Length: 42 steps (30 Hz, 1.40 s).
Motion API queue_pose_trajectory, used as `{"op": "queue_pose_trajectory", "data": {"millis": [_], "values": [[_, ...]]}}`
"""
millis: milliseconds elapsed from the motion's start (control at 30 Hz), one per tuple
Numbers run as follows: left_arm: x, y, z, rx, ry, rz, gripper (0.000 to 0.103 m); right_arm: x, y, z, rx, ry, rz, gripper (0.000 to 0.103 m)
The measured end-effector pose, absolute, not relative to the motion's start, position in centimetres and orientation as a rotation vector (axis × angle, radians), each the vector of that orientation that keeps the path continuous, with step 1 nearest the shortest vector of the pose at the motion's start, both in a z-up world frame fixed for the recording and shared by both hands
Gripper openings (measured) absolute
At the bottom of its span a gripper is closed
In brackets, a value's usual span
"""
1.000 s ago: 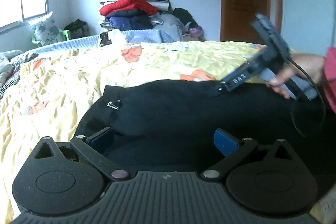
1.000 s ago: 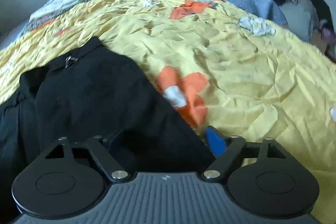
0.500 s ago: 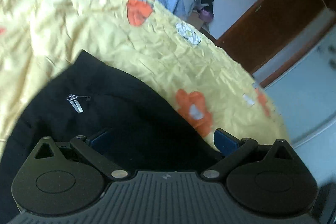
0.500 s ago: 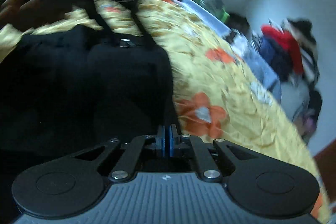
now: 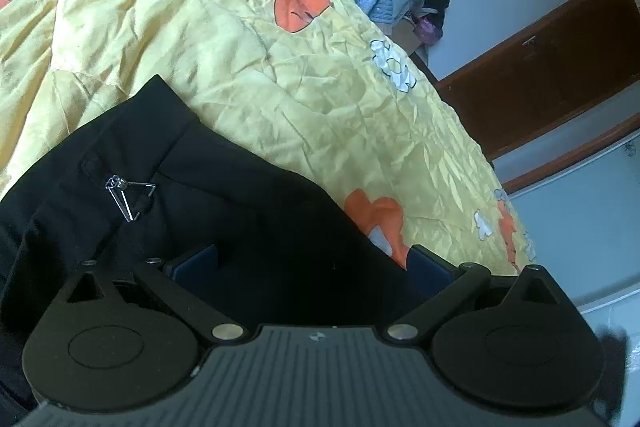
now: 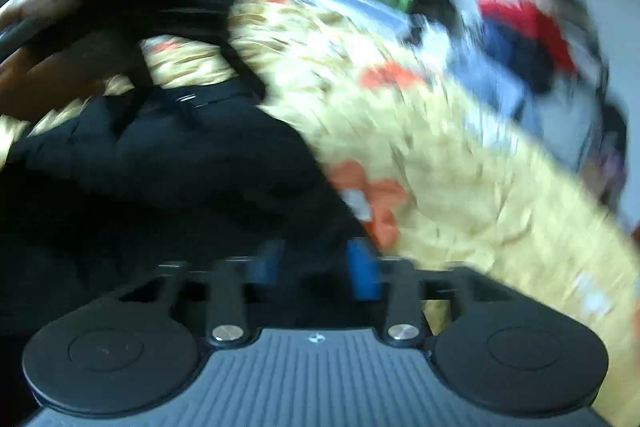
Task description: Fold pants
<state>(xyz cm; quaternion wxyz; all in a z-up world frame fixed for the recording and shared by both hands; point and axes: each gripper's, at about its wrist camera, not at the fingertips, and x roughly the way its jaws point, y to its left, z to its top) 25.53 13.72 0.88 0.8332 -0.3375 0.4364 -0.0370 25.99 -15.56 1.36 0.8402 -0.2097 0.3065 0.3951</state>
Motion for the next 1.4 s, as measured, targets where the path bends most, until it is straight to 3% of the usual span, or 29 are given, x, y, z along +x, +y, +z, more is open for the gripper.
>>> {"op": "queue_pose_trajectory", "data": {"millis": [33, 133, 200, 233, 300, 567, 667, 700, 733, 800, 967, 1000, 1067, 1100, 1133, 1367, 1400], "values": [[25.6, 13.7, 1.0, -0.705, 0.919, -0.077, 0.102, 27.7, -15.8, 1.0, -0.382, 0.695, 0.843, 0.074], [25.9, 13.8, 1.4, -0.658, 0.909, -0.057, 0.102, 30.6, -15.9, -0.3, -0.309, 0.755, 0.863, 0.073], [26.3, 14.1, 1.4, -0.655, 0.92, -0.051, 0.102, 31.3, -15.8, -1.4, -0.291, 0.806, 0.879, 0.059], [26.6, 14.3, 1.2, -0.67, 0.931, -0.052, 0.102, 31.1, -15.9, -1.5, -0.282, 0.786, 0.891, 0.024], [27.1, 14.7, 0.8, -0.708, 0.953, -0.057, 0.102, 30.3, -15.8, -1.1, -0.299, 0.748, 0.895, 0.005], [29.0, 15.1, -0.9, -0.865, 1.037, -0.096, 0.102, 17.6, -12.4, -0.5, -0.864, 0.348, 0.881, 0.003], [28.9, 15.0, -1.1, -0.892, 1.035, -0.099, 0.096, 15.3, -11.8, -1.0, -0.965, 0.269, 0.875, 0.003], [28.8, 15.0, -1.2, -0.894, 1.032, -0.103, 0.083, 14.8, -11.7, -1.2, -0.981, 0.253, 0.873, 0.003], [28.8, 15.0, -1.3, -0.905, 1.034, -0.116, 0.054, 14.7, -11.7, -1.3, -0.986, 0.247, 0.875, 0.003], [28.8, 14.9, -2.0, -0.946, 1.074, -0.161, 0.02, 14.5, -11.6, -1.5, -0.986, 0.248, 0.872, 0.003], [28.4, 14.5, -2.5, -0.968, 1.087, -0.146, 0.02, 16.2, -11.8, -0.9, -0.918, 0.298, 0.857, 0.004], [28.2, 14.5, -2.3, -0.954, 1.069, -0.14, 0.026, 17.2, -12.1, -0.6, -0.877, 0.32, 0.846, 0.008], [27.7, 14.3, -1.2, -0.899, 1.021, -0.129, 0.053, 19.0, -13.3, 0.3, -0.769, 0.369, 0.84, 0.032], [27.5, 14.3, -0.6, -0.876, 0.999, -0.122, 0.074, 21.0, -14.0, 0.7, -0.695, 0.44, 0.86, 0.061], [27.2, 14.3, 0.0, -0.853, 0.974, -0.112, 0.087, 22.6, -14.5, 0.9, -0.626, 0.479, 0.874, 0.079], [27.5, 14.9, 1.9, -0.762, 0.943, -0.091, 0.091, 33.3, -15.9, -2.0, -0.244, 0.847, 1.025, 0.08], [27.7, 15.1, 1.7, -0.764, 0.951, -0.085, 0.091, 33.8, -16.2, -2.0, -0.207, 0.834, 1.06, 0.079]]}}
